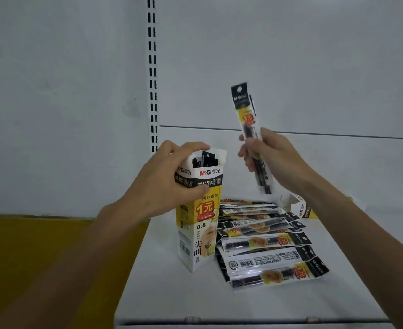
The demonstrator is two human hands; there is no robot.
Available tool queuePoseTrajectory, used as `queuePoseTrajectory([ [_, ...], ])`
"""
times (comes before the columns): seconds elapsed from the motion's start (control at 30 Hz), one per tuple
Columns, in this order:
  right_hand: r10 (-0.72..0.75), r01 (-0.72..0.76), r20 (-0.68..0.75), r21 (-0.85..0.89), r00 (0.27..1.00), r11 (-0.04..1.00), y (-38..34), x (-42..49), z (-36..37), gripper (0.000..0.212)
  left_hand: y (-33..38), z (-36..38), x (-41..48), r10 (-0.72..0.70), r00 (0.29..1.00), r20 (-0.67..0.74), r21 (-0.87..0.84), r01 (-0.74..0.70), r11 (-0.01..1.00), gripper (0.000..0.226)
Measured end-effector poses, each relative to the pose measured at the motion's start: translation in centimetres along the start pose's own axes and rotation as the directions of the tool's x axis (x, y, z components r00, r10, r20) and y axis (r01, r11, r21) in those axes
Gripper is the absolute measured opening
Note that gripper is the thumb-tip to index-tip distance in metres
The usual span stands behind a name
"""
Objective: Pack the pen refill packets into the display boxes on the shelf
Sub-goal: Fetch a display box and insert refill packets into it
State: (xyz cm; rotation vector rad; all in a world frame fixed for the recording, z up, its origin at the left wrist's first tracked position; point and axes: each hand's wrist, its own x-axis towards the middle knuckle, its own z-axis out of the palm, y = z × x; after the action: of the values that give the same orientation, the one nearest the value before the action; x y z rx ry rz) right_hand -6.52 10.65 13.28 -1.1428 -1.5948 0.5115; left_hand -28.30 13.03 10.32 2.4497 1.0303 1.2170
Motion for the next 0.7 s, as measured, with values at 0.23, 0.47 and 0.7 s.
queuePoseTrajectory([
  [0.23, -0.244, 0.229, -0.247, -0.089, 0.938, 0.969, -5.2, 1.1, 0.7, 0.027, -0.1, 0.4, -0.5, 0.027, 1.000, -0.010, -0.006, -0.027, 1.000, 0.040],
  [0.47, -0.248, 0.295, -0.376, 0.070, 0.893, 0.953, -5.7, 1.4, 2.8, 0.012, 0.1, 0.7, -1.0, 0.026, 1.000, -0.017, -0.043, -0.026, 0.999, 0.035],
  [0.7, -0.329, 0.297, -0.314, -0.147, 0.890, 0.943, -5.0, 1.1, 4.0, 0.009, 0.2, 0.4, -1.0, 0.025, 1.000, -0.008, -0.028, -0.025, 0.999, 0.032],
])
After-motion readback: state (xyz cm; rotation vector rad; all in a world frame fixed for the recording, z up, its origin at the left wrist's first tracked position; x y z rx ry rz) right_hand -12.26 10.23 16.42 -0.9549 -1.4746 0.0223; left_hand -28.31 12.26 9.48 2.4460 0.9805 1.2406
